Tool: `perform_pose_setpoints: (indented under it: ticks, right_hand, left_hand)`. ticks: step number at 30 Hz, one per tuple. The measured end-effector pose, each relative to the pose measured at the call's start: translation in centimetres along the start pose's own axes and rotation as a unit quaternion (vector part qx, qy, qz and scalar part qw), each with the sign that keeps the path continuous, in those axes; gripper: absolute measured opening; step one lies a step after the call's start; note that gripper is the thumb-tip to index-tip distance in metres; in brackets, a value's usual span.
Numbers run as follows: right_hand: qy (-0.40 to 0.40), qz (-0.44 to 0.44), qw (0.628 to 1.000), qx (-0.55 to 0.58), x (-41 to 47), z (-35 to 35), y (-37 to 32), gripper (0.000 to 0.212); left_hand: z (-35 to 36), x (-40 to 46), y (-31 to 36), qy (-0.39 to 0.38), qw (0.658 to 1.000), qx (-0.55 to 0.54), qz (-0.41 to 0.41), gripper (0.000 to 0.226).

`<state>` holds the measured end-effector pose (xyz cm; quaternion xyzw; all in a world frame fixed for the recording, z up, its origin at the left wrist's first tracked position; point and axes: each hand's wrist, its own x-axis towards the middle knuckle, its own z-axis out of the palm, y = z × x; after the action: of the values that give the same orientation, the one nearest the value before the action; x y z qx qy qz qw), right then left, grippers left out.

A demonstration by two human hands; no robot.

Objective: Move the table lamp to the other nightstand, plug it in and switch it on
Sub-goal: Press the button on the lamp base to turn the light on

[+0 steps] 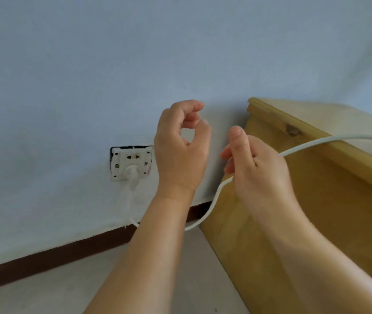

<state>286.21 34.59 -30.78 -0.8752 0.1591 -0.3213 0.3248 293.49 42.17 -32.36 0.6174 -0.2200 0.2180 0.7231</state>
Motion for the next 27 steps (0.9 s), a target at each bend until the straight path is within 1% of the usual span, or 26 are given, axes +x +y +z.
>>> perform_pose_setpoints:
  ticks: [4,7,11,18,20,22,25,27]
  right_hand:
    - [0.017,-0.006,1.0,-0.01,0.1,-3.2,-1.6,0.046]
    - [0.023,-0.013,0.999,-0.019,0.2,-5.1,-2.7,0.048]
    - [0.022,-0.03,0.999,-0.033,0.1,-8.4,-3.6,0.05]
    - [-0.041,-0.033,0.993,-0.105,-0.8,-16.2,-3.8,0.054]
    - [-0.033,-0.029,0.988,-0.149,-1.0,-18.8,-3.2,0.05]
    - [-0.018,-0.03,0.981,-0.189,-0.9,-21.4,-2.1,0.039]
    - [-0.007,-0.024,0.974,-0.225,-0.8,-25.1,0.5,0.02]
    - [0.006,-0.015,0.97,-0.244,-0.6,-27.0,2.5,0.015]
  left_hand:
    - [0.9,-0.2,2.3,-0.042,0.999,-0.017,0.005,0.02]
    - [1.4,-0.5,3.9,-0.061,0.997,-0.035,0.006,0.018]
    - [2.8,-1.2,6.6,-0.107,0.993,-0.043,0.018,0.017]
    - [6.2,-2.4,10.4,-0.173,0.981,-0.045,0.072,0.021]
    - [7.9,-3.3,11.4,-0.196,0.977,-0.053,0.061,0.022]
    - [9.7,-4.5,12.4,-0.226,0.972,-0.048,0.049,0.025]
    - [12.3,-6.4,13.6,-0.272,0.961,0.013,0.056,0.034]
    - [13.6,-7.7,14.3,-0.311,0.946,0.075,0.059,0.048]
